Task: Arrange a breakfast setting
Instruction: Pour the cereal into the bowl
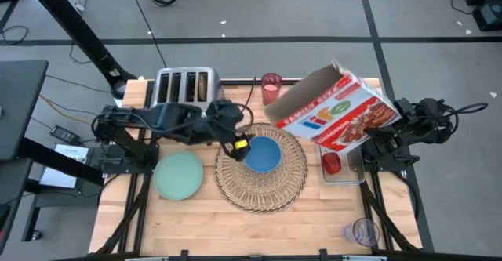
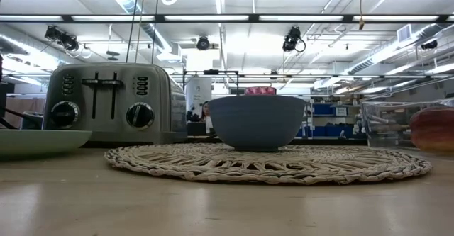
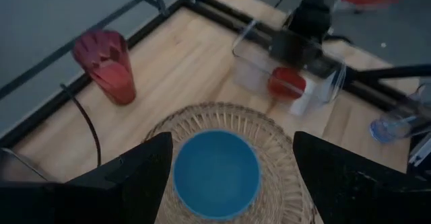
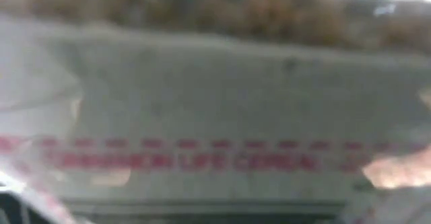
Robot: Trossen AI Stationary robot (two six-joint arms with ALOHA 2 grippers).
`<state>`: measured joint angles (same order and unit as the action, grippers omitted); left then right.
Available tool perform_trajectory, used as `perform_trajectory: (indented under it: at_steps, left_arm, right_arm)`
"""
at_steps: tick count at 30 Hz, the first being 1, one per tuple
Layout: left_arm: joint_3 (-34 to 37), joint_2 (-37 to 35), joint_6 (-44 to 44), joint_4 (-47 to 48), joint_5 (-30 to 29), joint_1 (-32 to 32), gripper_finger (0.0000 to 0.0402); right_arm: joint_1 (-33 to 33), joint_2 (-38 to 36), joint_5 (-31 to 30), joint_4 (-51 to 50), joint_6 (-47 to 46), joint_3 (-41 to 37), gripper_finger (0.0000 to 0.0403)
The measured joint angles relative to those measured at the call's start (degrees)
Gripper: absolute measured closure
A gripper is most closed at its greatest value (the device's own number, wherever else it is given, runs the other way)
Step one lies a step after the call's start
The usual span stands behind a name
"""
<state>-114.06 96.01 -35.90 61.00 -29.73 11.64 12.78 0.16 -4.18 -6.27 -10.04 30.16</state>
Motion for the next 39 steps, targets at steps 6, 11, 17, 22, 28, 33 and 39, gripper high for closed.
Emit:
perform_trajectory:
  at_steps: [6, 11, 17, 22, 28, 33, 39]
  left_arm:
    - [6.5, -0.04, -4.03, -3.64, -0.07, 1.77, 0.0088]
    - [8.36, -1.18, -6.65, -3.07, -1.51, 3.5, 0.0088]
    - [8.65, -1.27, -9.06, -0.78, -1.69, 4.74, 0.0088]
    - [8.65, -1.27, -10.4, 0.59, -1.73, 5.03, 0.0088]
    - [8.65, -0.68, -10.31, 1.23, -1.73, 5.01, 0.0088]
    - [8.76, 0.66, -10.19, 2.3, -1.7, 4.93, 0.0088]
    - [8.7, 2.23, -8.52, 0.11, -2.88, 4.05, 0.0088]
  right_arm:
    - [-0.02, 0.0, -0.66, -3.27, 0.42, 0.06, 0.0158]
    - [-0.02, 0.02, -0.66, -5.56, 0.9, -0.07, 0.0158]
    - [-0.02, 0.02, -0.7, -8.19, 0.77, -0.18, 0.0158]
    - [-0.02, 0.02, -0.7, -11.86, 0.63, -0.19, 0.0158]
    - [-0.02, 0.02, -0.77, -16.19, -0.52, -0.23, 0.0158]
    - [-0.02, 0.02, -0.86, -18.0, -0.74, -0.23, 0.0158]
    - [-0.02, 0.02, -2.13, -17.92, -0.47, -0.23, 0.0158]
